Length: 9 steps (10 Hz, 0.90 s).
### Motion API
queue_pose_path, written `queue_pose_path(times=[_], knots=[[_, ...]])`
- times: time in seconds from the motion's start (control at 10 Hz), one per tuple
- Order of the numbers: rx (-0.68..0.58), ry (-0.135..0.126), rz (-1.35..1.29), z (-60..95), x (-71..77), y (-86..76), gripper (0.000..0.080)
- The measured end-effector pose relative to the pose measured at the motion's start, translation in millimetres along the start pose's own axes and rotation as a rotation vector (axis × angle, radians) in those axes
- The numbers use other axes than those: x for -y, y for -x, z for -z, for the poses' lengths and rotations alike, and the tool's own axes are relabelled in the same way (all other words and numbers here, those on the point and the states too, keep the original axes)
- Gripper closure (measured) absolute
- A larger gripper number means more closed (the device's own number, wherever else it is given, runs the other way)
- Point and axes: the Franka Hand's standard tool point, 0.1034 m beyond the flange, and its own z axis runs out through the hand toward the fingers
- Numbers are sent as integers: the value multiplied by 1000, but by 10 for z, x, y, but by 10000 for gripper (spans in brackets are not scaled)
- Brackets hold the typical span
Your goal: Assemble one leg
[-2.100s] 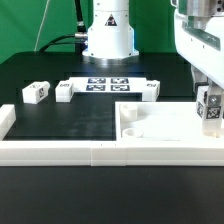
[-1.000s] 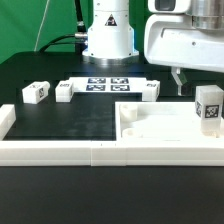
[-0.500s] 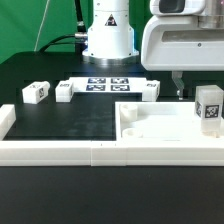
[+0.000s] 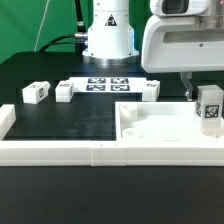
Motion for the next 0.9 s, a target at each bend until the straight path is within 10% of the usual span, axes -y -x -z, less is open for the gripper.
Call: queue_pose_path(times=[0.1,0.9], knots=[[0,0,0,0,-2,0,508],[1,1,-586,-8,-26,-3,508]])
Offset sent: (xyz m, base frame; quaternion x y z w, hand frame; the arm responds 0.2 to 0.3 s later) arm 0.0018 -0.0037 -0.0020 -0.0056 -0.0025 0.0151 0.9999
